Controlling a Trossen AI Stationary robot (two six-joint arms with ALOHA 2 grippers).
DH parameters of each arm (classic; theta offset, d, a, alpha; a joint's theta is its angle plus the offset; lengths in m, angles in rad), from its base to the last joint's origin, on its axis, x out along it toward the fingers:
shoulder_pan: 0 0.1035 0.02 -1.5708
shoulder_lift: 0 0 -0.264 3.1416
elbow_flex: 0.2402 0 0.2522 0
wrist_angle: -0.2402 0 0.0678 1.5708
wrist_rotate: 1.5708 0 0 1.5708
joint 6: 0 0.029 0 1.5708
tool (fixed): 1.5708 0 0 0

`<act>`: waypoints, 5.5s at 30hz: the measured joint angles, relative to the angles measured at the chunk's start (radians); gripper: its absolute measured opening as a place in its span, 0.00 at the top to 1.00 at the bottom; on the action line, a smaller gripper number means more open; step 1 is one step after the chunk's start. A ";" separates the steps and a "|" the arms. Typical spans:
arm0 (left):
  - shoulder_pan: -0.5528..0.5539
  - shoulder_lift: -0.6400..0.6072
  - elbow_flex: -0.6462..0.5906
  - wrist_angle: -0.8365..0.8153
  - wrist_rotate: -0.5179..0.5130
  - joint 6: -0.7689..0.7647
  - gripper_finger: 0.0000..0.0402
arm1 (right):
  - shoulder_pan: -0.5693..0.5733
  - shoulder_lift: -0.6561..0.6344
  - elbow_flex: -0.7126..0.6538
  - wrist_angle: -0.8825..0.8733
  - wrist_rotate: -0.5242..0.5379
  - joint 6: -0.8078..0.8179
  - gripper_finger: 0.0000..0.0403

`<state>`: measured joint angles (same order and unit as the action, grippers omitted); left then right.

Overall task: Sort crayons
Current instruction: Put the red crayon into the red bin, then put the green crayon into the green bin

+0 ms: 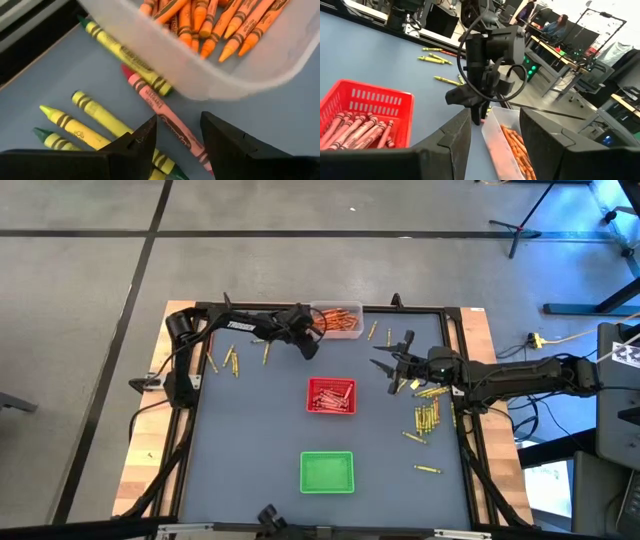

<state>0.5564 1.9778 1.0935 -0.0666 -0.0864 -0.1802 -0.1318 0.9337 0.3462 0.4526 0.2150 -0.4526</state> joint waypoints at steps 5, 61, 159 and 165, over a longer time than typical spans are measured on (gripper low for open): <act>0.000 -0.002 0.003 -0.051 0.001 0.002 0.64 | 0.000 0.000 0.000 -0.005 0.001 0.000 0.59; -0.067 -0.215 -0.004 -0.325 -0.053 -0.076 0.95 | 0.000 0.000 0.000 -0.006 -0.008 -0.002 0.59; -0.455 -0.750 -0.543 0.808 0.088 0.452 0.73 | -0.251 0.413 0.232 -0.874 -0.165 0.556 0.59; -0.455 -0.750 -0.543 0.800 0.088 0.452 0.73 | -0.257 0.481 0.266 -0.866 -0.198 0.496 0.59</act>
<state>0.1013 1.2274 0.5507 0.7330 0.0017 0.2714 -0.3885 1.4148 0.6117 -0.4139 0.0166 0.0434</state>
